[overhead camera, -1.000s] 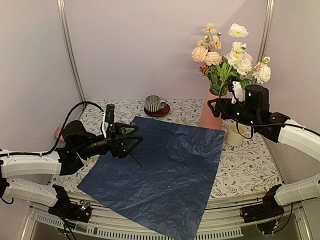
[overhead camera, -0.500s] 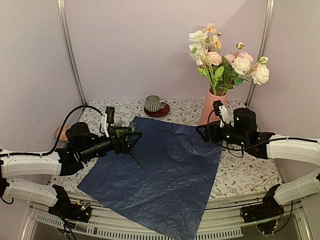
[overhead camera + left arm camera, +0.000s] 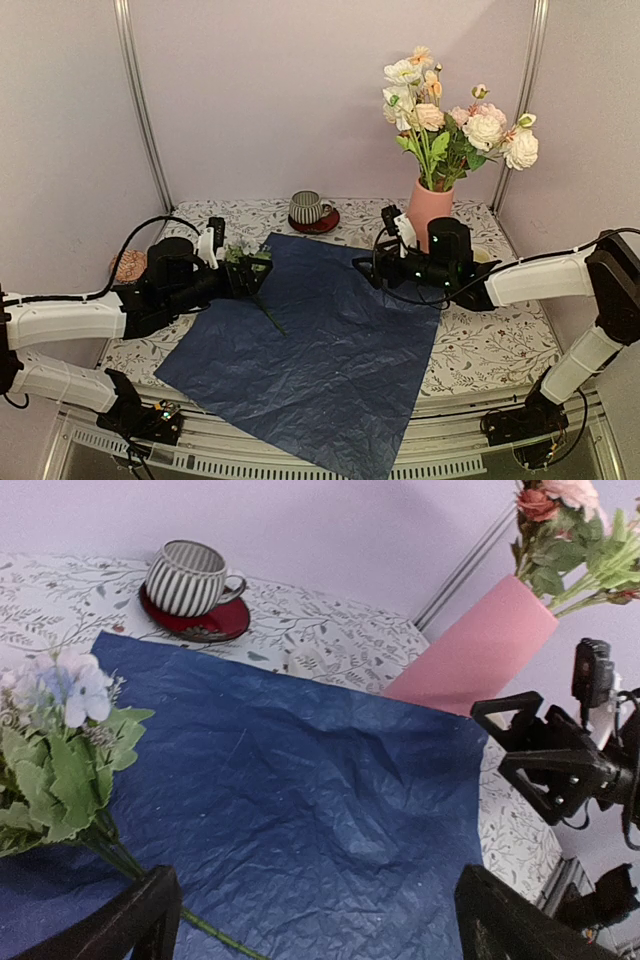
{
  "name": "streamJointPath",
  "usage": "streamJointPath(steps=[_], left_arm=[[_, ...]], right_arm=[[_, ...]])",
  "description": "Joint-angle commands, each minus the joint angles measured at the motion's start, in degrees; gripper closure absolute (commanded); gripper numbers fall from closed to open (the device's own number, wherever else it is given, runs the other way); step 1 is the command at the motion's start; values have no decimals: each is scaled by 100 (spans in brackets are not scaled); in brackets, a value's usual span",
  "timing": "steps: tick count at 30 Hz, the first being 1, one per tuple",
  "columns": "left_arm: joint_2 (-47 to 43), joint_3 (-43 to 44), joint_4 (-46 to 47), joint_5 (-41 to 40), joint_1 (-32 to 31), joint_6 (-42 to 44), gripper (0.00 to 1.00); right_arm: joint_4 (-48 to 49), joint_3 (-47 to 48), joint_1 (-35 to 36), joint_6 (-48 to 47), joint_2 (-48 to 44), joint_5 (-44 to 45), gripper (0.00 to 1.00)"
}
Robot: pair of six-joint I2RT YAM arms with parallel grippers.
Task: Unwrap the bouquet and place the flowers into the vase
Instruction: Pick up the fake flower from the flattened wrapping paper.
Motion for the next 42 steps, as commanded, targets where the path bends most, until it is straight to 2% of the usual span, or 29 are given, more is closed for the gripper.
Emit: streamJointPath(steps=[1,6,15,24,30,35,42], left_arm=[[74,110,-539,-75,229,-197,2],[-18,221,-1062,-238,312,-215,3],[530,737,-1819,-541,422,-824,3],[1544,1269,-2570,-891,509,-1663,20],[1915,1327,-2439,-726,513,-1937,23],[2249,1365,-2466,-767,515,-2401,30],[2604,1538,-2439,-712,502,-2456,34]], right_arm=[[825,34,17,-69,396,-111,13],[1670,-392,33,84,869,-63,15],[1600,-238,219,7,1078,-136,15],[1425,-200,390,-224,1030,133,15],[1333,-135,498,-374,1069,315,14],[1263,-59,576,-479,1129,437,14],[1188,-12,662,-579,1138,553,14]])
